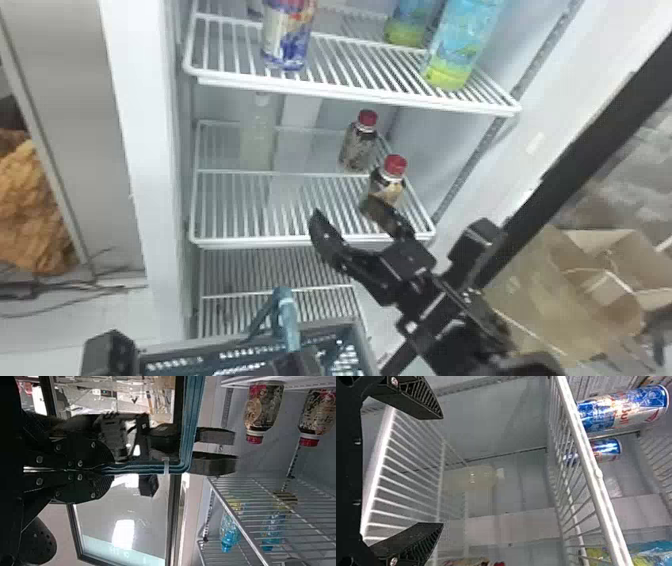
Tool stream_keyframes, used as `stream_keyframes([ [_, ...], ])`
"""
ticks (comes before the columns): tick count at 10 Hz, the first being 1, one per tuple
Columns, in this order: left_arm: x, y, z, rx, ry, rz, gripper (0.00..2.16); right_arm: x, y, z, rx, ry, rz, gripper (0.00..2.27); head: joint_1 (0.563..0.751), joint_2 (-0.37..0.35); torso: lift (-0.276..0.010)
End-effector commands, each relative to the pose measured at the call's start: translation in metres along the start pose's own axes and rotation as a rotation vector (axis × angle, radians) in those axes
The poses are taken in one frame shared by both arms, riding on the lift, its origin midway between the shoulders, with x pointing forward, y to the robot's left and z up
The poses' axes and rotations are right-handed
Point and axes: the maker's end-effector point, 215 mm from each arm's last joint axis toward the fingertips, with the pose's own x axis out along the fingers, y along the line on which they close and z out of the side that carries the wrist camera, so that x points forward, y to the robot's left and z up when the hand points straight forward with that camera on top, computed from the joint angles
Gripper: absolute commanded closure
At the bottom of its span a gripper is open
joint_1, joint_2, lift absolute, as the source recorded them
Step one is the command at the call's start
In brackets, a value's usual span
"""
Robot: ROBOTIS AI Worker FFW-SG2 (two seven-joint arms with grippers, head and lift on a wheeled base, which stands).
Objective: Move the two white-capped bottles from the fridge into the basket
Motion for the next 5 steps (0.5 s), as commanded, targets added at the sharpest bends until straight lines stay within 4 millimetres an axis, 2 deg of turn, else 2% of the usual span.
stream_keyframes([
  [1, 0.003, -0.001, -0.001, 0.0, 0.008, -0.004, 1.12, 0.029, -0.004, -0.005, -0.004, -0.043, 0.02, 0.08, 0.695, -0.35, -0.26],
  [2, 0.004, -0.002, -0.001, 0.002, 0.009, -0.004, 1.12, 0.041, -0.002, 0.0, -0.023, -0.055, 0.031, 0.08, 0.695, -0.35, -0.26],
  [5, 0.004, -0.003, 0.001, 0.005, 0.008, -0.006, 1.12, 0.069, -0.012, -0.003, -0.063, -0.067, 0.032, 0.07, 0.695, -0.325, -0.26],
])
